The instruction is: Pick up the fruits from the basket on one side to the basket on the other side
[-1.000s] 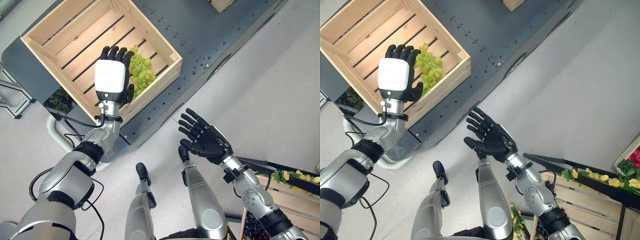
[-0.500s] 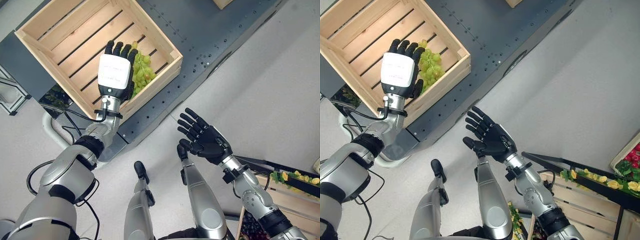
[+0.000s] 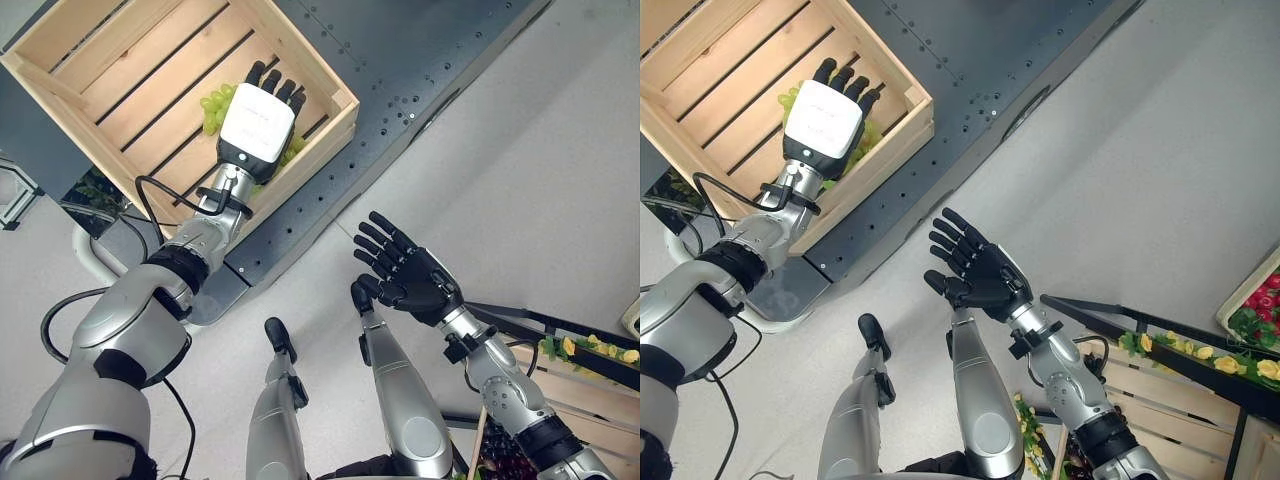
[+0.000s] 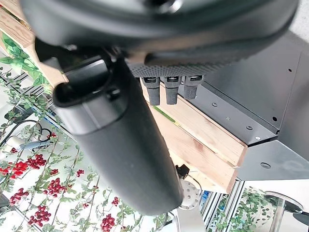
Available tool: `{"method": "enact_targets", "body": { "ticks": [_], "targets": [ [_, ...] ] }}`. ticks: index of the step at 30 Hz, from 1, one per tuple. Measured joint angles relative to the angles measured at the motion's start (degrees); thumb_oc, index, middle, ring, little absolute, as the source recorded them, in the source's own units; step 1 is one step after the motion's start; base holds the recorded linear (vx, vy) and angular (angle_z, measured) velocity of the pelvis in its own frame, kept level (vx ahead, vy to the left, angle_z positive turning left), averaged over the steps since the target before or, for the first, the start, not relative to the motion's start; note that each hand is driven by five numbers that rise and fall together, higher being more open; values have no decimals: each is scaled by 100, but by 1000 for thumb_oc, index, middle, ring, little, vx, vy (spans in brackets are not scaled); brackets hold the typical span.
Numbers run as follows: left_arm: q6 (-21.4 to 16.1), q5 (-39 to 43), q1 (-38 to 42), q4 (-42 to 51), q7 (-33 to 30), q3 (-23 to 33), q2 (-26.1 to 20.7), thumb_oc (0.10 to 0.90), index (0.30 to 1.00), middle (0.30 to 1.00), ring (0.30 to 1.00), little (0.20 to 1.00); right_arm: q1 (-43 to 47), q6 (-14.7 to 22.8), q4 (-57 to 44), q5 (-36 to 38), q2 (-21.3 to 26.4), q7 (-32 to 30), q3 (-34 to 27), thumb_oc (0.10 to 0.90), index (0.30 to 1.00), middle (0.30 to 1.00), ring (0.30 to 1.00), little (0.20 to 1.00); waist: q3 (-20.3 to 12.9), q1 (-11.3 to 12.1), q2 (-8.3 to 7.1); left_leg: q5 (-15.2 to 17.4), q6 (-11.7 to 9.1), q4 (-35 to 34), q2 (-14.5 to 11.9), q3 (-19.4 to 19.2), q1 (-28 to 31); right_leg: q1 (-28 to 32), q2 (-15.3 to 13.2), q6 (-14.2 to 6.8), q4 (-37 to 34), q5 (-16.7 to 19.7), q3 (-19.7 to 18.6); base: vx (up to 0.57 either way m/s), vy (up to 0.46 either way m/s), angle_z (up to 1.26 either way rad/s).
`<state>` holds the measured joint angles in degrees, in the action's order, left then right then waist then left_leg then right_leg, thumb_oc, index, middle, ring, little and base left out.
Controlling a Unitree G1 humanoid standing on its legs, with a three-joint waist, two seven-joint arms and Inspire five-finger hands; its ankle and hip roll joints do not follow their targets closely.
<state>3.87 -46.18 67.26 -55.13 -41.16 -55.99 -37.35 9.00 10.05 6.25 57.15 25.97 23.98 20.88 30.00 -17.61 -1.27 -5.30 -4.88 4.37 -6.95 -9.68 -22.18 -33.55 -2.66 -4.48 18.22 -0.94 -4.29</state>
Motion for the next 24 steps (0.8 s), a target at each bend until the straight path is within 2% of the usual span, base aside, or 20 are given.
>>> {"method": "enact_targets", "body": {
  "ticks": [11,19,21,22,23,24],
  "targets": [
    [-159,-138,683,70,1387,-415,-61,800,900,900,900,900,177,0,2,5,-52,-53,4,800,900,900,900,900,0,-11,-3,41,39,138,38,-32,-310,-265,-43,-42,12,32,-20,-1,-2,0],
    [-161,135,939,75,2257,-445,-35,800,900,900,900,900,259,1,0,8,-198,-199,1,800,900,900,900,900,-4,-29,-12,57,65,166,76,-63,-441,-391,-87,-73,5,52,-24,0,0,0],
    [-96,202,969,115,2413,-444,0,717,775,775,775,775,256,1,4,9,-211,-273,2,800,900,900,900,900,-4,-25,-14,63,74,169,84,-65,-462,-408,-96,-75,4,53,-23,0,0,0],
    [-76,202,976,127,2444,-443,10,598,596,596,596,596,260,1,4,12,-212,-273,3,800,900,900,900,900,-5,-25,-17,66,78,170,86,-67,-462,-408,-101,-76,4,53,-22,0,0,0],
    [-29,202,993,135,2478,-439,42,400,300,300,300,300,280,1,4,12,-213,-273,4,800,900,900,900,900,-6,-25,-18,71,84,170,91,-76,-462,-408,-112,-79,0,54,-17,0,0,0],
    [-21,203,1002,137,2476,-437,50,400,300,300,300,300,291,2,4,14,-213,-273,7,800,900,900,900,900,-6,-25,-18,72,86,171,94,-78,-462,-409,-114,-81,0,56,-15,0,0,0]
  ]
}}
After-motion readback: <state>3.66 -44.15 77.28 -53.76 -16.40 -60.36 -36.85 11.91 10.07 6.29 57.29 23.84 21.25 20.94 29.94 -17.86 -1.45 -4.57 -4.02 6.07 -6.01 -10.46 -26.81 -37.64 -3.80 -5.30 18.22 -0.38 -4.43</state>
